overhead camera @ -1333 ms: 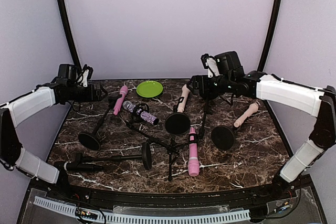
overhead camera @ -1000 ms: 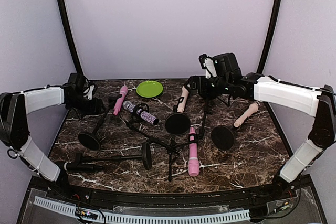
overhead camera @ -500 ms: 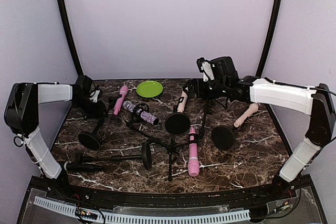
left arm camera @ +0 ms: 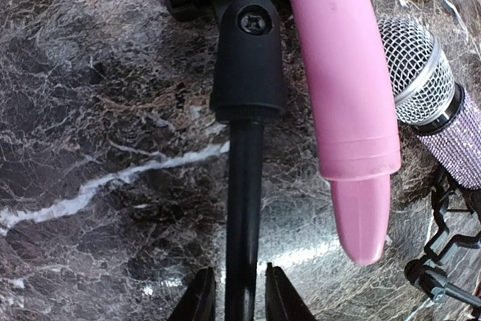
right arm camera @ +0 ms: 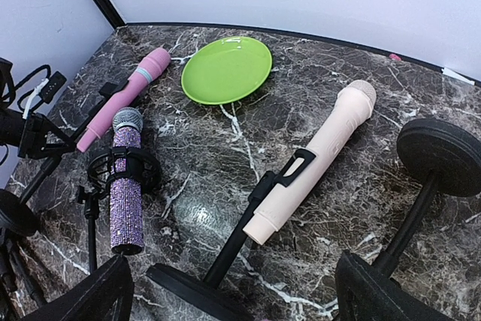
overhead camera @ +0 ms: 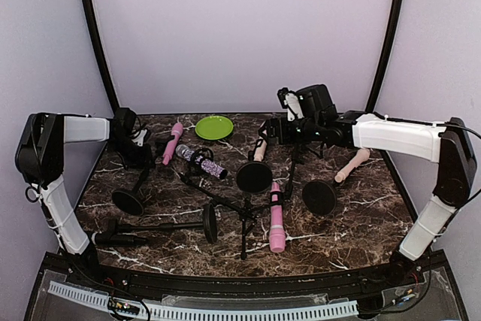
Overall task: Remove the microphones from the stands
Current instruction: Pick up the microphone stand with the microphone from the corner of the board.
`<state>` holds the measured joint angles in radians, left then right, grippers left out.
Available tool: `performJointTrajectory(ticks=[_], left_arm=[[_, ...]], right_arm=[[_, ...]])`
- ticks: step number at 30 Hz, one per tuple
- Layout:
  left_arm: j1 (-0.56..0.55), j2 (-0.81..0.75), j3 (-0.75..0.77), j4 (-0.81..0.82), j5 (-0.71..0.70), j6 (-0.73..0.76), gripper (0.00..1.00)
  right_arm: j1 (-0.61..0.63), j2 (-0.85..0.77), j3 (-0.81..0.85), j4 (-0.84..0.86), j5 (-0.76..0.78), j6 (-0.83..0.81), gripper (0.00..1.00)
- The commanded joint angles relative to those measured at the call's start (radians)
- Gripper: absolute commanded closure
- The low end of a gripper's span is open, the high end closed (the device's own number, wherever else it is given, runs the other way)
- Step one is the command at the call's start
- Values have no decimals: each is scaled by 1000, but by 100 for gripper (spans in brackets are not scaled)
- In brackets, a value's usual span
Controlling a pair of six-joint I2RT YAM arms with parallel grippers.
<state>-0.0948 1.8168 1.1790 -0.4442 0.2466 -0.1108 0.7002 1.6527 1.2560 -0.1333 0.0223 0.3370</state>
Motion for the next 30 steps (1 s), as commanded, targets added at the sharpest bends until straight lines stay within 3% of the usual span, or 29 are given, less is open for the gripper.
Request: performJointTrajectory(ticks=[1,6,8,17,30], left_arm=[[-3,-2,16,-23,12,14,77],[-5,-15,14,-15,25,13,97],[-6,-38,10,-7,17,13,100],[-5,-315,-115,162,-26,7,100],[-5,-499,-198,293,-31,8,100]], right_arm=[[7,-1,8,41,-5,-7,6],[7,-15,-4,49,-7,-1,6],[7,-24,-12,57,-4,4,6],[6,-59,-48,161,20,48,5],[5,-71,-18,200,21,75,4]])
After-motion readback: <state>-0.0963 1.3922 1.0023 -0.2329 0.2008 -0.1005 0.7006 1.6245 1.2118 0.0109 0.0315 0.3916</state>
